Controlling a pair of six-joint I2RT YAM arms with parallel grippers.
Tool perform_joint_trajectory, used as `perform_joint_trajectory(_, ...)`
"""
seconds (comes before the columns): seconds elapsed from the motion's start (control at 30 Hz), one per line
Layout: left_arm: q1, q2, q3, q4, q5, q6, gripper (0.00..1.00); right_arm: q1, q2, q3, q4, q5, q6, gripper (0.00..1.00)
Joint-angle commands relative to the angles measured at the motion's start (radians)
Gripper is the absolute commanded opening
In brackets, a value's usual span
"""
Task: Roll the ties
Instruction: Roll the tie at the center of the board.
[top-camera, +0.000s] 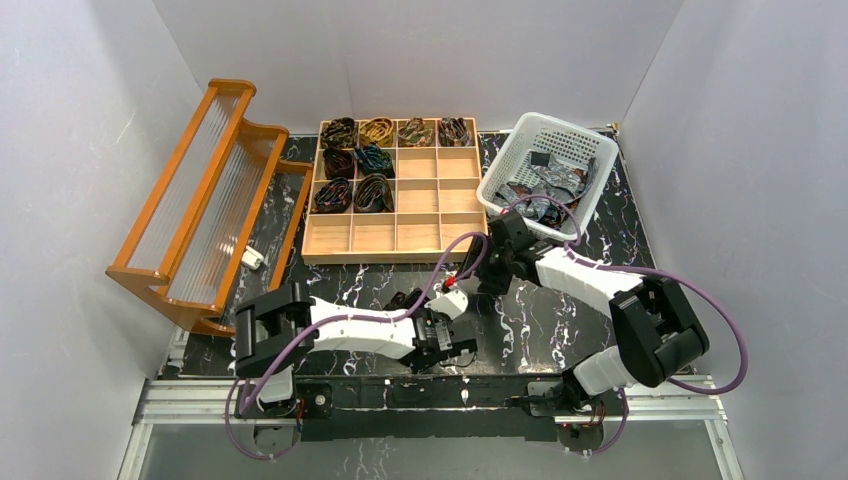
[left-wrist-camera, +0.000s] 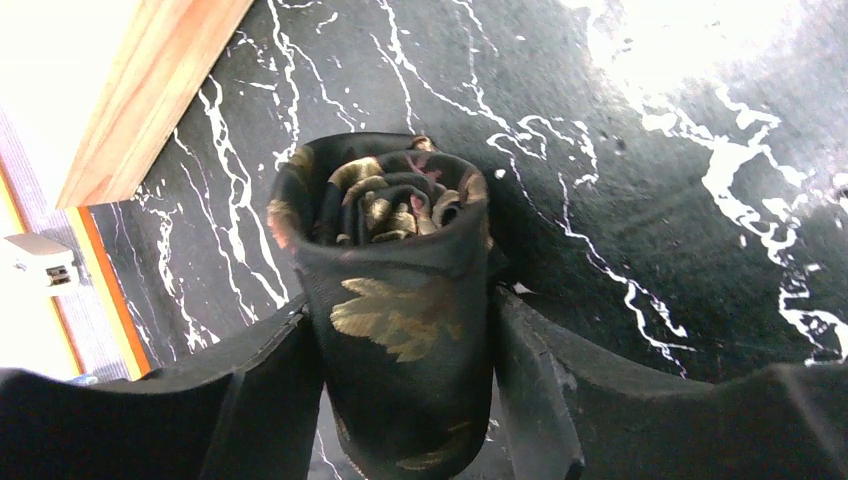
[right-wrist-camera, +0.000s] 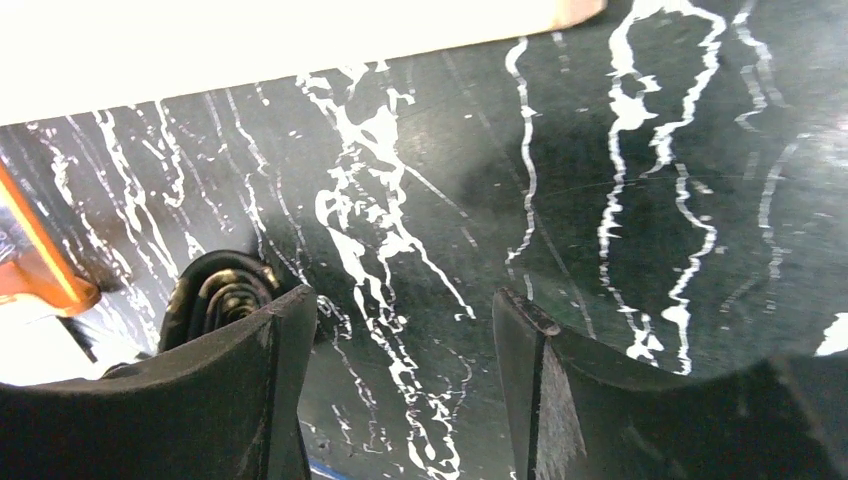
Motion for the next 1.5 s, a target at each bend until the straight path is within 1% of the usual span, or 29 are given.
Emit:
perform_joint_trajectory(0.0,-0.031,0.013,0.013,-0.029,-0.013,-0.046,0.60,-0.036,-0.046,0.007,-0.043,0.047,-0.037,0.74)
perform_joint_trajectory(0.13,-0.033,-0.016,0.048,-0.016,0.037,-0.028,0.70,-0.060,-0.056,-0.002,-0.041,0.015,-0.048,0.75)
perform_joint_trajectory(0.33,-0.033,-0.144,0.066,0.031,0.103,0.020,0.89,-0.078,-0.046,-0.002,-0.035,-0.042,-0.060,0.78)
perform_joint_trajectory(0.47,-0.033,-0.263,0.026,0.081,0.137,0.022,0.94,-0.081,-0.048,-0.009,0.006,-0.108,-0.067,0.80)
perform_joint_trajectory(0.57,-0.030,-0.360,-0.009,0.113,0.143,0.007,0.98,-0.080,-0.051,-0.025,0.060,-0.188,-0.068,0.82)
perform_joint_trajectory(0.63,-0.017,-0.431,-0.046,0.130,0.135,-0.024,0.98,-0.081,-0.051,-0.035,0.103,-0.245,-0.070,0.83)
perform_joint_trajectory(0.73,0.059,-0.564,-0.133,0.182,0.190,-0.059,0.98,-0.081,-0.049,-0.061,0.189,-0.338,-0.070,0.88)
perform_joint_trajectory(0.8,0.130,-0.663,-0.205,0.211,0.250,-0.077,0.98,-0.081,-0.048,-0.078,0.254,-0.406,-0.066,0.97)
perform_joint_trajectory(0.83,0.172,-0.698,-0.232,0.227,0.286,-0.078,0.98,-0.081,-0.046,-0.084,0.290,-0.439,-0.062,0.98)
perform_joint_trajectory(0.93,0.298,-0.757,-0.298,0.243,0.392,-0.097,0.98,-0.077,-0.040,-0.095,0.363,-0.502,-0.042,0.99)
perform_joint_trajectory(1.07,0.482,-0.737,-0.346,0.259,0.557,-0.125,0.98,-0.051,-0.007,-0.077,0.392,-0.549,-0.024,0.99)
perform_joint_trajectory(1.13,0.555,-0.712,-0.377,0.292,0.648,-0.147,0.98,-0.034,0.024,-0.067,0.400,-0.565,-0.012,0.99)
perform_joint_trajectory(1.23,0.630,-0.689,-0.435,0.367,0.774,-0.191,0.98,-0.006,0.072,-0.054,0.400,-0.578,0.001,0.99)
perform_joint_trajectory(1.47,0.738,-0.704,-0.550,0.481,0.938,-0.257,0.98,0.062,0.167,-0.010,0.430,-0.630,0.016,0.99)
